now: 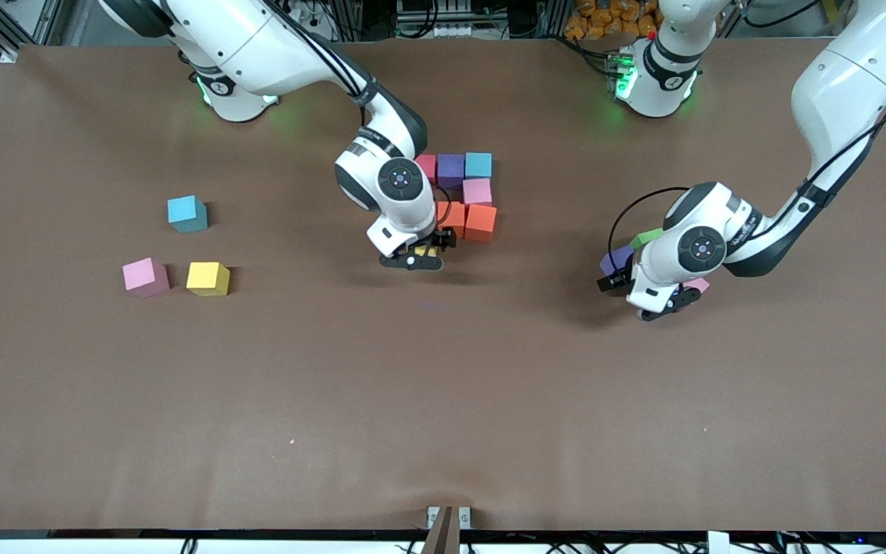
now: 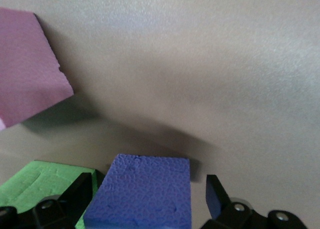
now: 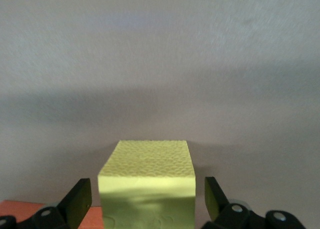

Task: Form number 2 with 11 blocks
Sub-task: 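Place the yellow cube below the pink cube while the left gripper grasps blue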

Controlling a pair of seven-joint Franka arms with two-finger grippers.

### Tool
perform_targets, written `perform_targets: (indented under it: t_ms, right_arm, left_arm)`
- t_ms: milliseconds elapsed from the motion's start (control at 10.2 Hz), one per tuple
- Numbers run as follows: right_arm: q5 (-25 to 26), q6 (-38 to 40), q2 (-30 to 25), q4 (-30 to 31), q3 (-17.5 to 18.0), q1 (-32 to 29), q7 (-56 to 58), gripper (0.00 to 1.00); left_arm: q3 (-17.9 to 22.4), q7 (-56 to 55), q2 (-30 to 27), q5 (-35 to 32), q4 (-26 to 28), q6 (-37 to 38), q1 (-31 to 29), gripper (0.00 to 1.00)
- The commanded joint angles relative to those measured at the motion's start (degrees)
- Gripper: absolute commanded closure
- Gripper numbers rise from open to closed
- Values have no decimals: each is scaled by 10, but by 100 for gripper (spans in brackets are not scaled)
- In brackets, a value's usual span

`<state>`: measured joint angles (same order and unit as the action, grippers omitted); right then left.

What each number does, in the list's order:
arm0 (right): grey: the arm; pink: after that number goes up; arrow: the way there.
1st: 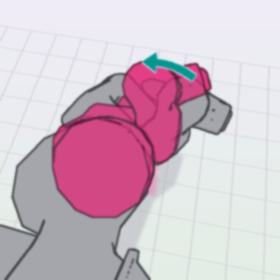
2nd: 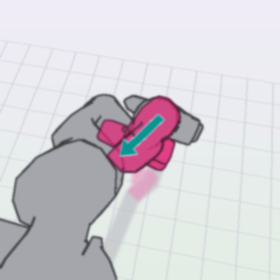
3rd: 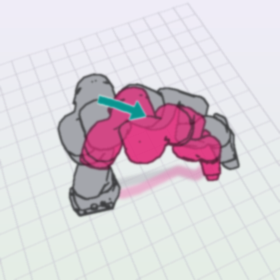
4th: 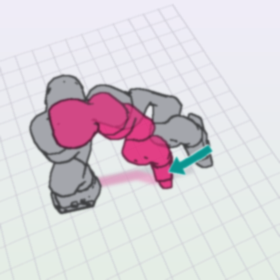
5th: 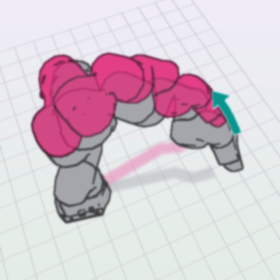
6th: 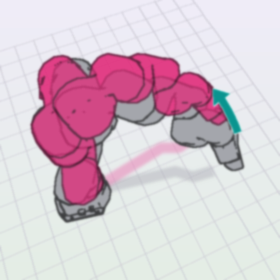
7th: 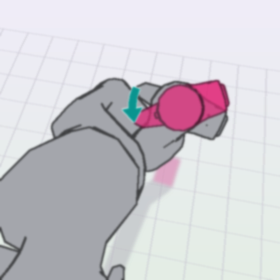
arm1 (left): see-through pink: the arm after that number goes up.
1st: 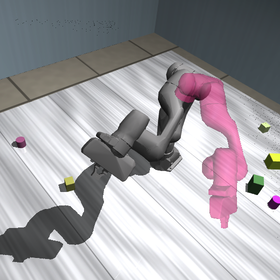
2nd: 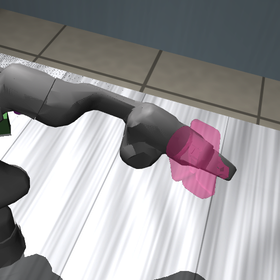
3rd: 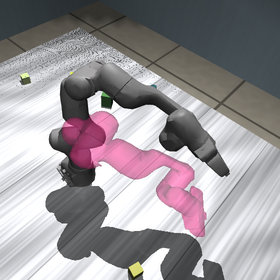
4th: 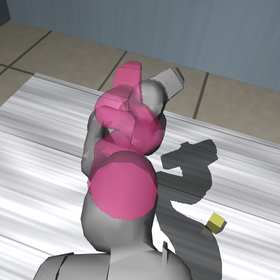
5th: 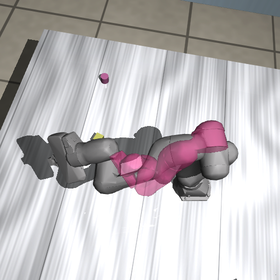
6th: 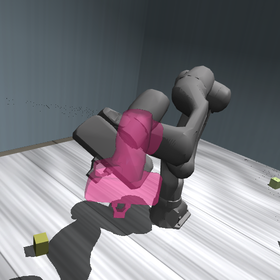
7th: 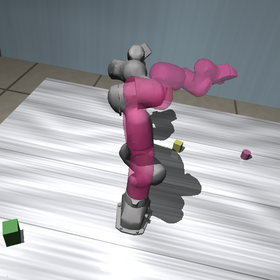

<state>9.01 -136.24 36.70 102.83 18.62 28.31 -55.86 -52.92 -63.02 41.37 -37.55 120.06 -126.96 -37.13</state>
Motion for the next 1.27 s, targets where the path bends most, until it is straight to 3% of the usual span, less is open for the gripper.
perform_targets:
  t_ms: [0,488,683,1074,1171]
  right_arm:
    - [2,19,-35,7,1,-8,-8,0]
    - [0,81,-75,12,3,-84,22,0]
    - [0,106,-80,13,2,-131,89,0]
    - [0,107,-103,47,1,-248,228,0]
    - [3,106,-112,59,0,-269,264,0]
  left_arm:
    - [-17,-9,-18,-10,20,-8,-18,0]
    - [-34,-48,-17,-7,25,-5,-18,0]
    - [-35,-69,-17,-7,29,-3,-16,14]
    - [-42,-89,-17,-6,17,15,-16,57]
    - [-53,-101,-17,-6,-1,20,-6,60]
